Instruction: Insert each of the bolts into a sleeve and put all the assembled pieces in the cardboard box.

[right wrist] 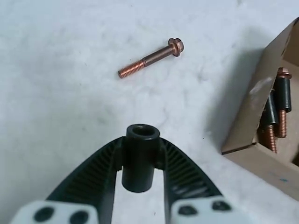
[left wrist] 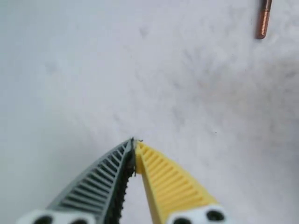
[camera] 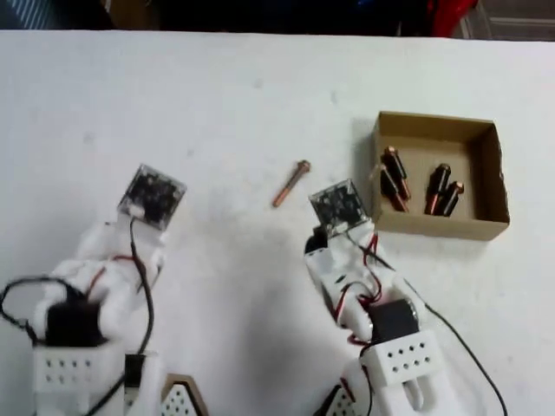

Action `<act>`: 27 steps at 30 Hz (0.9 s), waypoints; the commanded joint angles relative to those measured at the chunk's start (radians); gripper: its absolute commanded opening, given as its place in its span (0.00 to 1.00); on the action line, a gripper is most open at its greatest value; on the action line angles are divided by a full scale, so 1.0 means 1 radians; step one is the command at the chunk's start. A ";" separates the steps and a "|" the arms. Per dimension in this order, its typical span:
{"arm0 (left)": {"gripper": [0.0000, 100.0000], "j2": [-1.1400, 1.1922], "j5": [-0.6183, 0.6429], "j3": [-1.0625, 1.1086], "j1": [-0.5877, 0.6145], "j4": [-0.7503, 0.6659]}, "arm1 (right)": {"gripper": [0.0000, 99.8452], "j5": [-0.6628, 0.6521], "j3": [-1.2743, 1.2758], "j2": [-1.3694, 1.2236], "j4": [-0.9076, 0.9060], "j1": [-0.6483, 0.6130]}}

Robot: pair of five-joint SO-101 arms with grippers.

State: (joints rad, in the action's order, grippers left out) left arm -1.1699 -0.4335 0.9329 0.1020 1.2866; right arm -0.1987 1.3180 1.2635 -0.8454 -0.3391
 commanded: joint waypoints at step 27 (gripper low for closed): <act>0.03 1.118 0.095 -0.735 -0.321 0.002 | 0.02 0.000 0.290 0.535 -0.038 0.199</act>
State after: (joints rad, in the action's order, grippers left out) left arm -0.1343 -0.3506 0.3023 -0.1972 1.2866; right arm -0.1987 1.6095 1.7852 -0.9068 -0.2025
